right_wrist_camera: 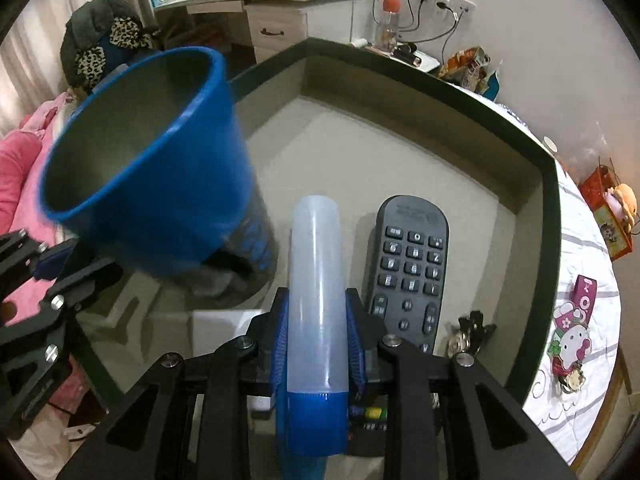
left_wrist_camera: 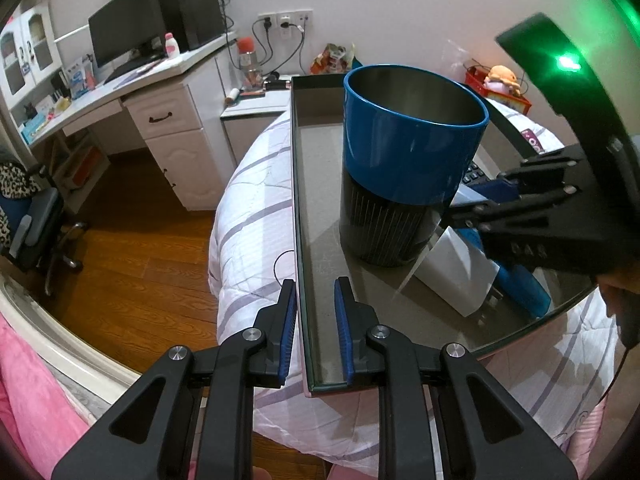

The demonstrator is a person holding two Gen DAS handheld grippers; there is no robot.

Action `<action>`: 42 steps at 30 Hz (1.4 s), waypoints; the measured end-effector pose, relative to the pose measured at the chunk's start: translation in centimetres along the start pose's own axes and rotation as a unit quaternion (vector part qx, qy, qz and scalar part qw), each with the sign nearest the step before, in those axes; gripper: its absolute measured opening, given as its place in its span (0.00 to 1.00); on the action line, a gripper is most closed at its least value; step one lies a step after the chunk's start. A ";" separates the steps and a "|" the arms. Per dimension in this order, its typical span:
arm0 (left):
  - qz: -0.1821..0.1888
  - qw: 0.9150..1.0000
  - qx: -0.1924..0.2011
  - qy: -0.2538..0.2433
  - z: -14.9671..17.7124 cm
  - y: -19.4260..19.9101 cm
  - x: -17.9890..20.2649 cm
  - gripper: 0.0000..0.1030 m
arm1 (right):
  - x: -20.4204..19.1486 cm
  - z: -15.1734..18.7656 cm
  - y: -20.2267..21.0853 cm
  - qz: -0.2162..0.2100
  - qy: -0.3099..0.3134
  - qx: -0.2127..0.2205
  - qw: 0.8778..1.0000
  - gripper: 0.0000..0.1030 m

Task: Organize rigid objects
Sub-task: 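Carry the clear tube into the tray and open the right tool, then move the open right tool back toward the pink Hello Kitty keychain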

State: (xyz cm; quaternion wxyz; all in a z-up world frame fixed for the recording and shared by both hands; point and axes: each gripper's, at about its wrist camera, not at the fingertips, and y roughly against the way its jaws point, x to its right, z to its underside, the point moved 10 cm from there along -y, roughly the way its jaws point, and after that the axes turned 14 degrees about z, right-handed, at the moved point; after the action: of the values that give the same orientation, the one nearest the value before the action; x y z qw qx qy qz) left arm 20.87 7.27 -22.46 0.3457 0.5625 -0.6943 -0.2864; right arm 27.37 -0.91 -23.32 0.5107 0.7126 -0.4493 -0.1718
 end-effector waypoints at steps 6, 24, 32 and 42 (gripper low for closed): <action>0.000 1.000 0.001 0.000 0.0 0.0 0.0 0.17 | 0.8 -0.2 0.3 -0.031 -0.021 0.000 0.999 0.27; 0.001 1.000 0.000 0.001 0.1 -0.2 0.1 0.19 | 2.7 6.7 4.2 0.081 0.127 -0.039 0.988 0.60; 0.001 1.000 0.000 0.000 0.1 -0.2 0.0 0.19 | 2.8 6.0 3.4 0.071 0.136 -0.053 0.987 0.62; -0.001 1.000 -0.001 -0.001 0.2 -0.2 0.1 0.20 | 3.3 4.5 2.4 0.053 0.103 -0.027 0.993 0.70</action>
State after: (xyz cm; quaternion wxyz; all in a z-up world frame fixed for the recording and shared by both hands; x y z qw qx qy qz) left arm 20.81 7.16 -22.75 0.3449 0.5623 -0.6943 -0.2879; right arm 24.86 -6.36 -22.34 0.5819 0.6876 -0.4263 -0.0823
